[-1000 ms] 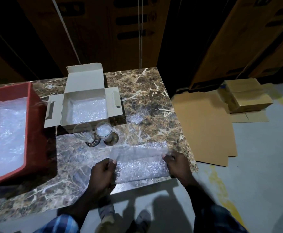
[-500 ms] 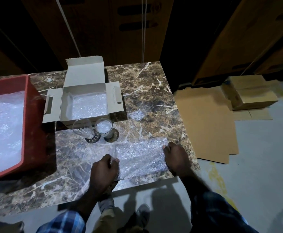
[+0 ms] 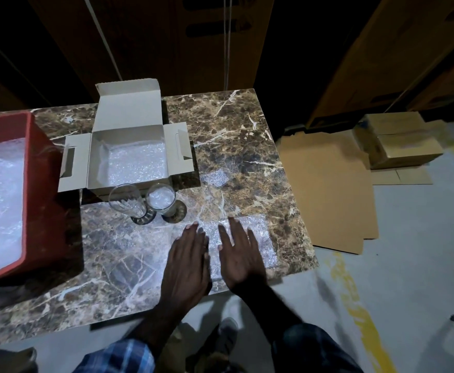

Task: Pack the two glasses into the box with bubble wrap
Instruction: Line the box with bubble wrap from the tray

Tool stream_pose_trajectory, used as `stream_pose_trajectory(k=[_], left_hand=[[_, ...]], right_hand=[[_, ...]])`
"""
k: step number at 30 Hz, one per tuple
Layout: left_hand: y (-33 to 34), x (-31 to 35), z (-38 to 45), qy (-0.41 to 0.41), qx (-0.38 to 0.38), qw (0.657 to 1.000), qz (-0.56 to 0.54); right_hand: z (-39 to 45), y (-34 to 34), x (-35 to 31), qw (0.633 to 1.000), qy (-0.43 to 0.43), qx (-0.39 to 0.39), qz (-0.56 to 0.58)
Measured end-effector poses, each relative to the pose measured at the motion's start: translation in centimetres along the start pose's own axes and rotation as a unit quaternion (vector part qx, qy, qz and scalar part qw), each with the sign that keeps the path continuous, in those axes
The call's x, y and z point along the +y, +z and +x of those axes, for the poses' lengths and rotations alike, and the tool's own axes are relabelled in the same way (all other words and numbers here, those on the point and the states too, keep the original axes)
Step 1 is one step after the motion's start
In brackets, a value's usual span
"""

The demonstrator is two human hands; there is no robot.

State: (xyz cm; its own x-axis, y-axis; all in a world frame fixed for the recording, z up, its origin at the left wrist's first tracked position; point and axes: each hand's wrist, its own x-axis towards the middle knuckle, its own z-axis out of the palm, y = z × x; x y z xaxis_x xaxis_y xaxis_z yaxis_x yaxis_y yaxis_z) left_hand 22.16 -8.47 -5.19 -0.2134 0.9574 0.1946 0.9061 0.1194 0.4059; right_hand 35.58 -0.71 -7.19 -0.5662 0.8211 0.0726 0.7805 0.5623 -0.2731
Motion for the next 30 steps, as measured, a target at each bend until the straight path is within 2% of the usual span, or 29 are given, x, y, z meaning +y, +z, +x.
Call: stream_pose_trajectory(k=[2, 6, 11, 14, 16, 20, 25, 27, 30], left_hand=[[1.5, -0.7, -0.1, -0.002, -0.056, 0.998, 0.011], [2.2, -2.5, -0.7, -0.007, -0.111, 0.993, 0.05], [1.0, -4.7, -1.1, -0.026, -0.126, 0.989, 0.078], [0.2, -5.8, -1.6, -0.028, -0.127, 0.987, 0.091], [-0.3, -5.8, -1.9, 0.0, -0.113, 0.99, 0.088], [0.1, -3.9, -1.9, 0.129, -0.121, 0.98, 0.091], [0.8, -4.5, -2.4, 0.123, -0.17, 0.972, 0.104], [0.5, -5.4, -2.6, 0.131, -0.155, 0.973, 0.106], [0.1, -6.3, -2.6, 0.192, -0.111, 0.97, 0.1]], right_hand=[[-0.6, 1.4, 0.2, 0.999, -0.025, -0.037, 0.01], [-1.1, 0.9, 1.7, 0.999, -0.023, -0.031, 0.0], [-1.6, -0.1, 5.8, 0.993, 0.085, -0.055, -0.056], [-1.8, -0.9, 6.8, 0.993, 0.098, -0.042, -0.052], [-1.7, -1.2, 6.1, 0.994, 0.083, -0.051, -0.052], [-2.3, -0.3, 3.6, 0.999, -0.025, -0.028, -0.034], [-3.1, 0.4, 4.8, 0.998, 0.002, -0.018, -0.059], [-3.4, -0.3, 5.9, 0.998, 0.002, -0.014, -0.058], [-4.1, -1.2, 6.2, 0.997, -0.063, -0.033, -0.032]])
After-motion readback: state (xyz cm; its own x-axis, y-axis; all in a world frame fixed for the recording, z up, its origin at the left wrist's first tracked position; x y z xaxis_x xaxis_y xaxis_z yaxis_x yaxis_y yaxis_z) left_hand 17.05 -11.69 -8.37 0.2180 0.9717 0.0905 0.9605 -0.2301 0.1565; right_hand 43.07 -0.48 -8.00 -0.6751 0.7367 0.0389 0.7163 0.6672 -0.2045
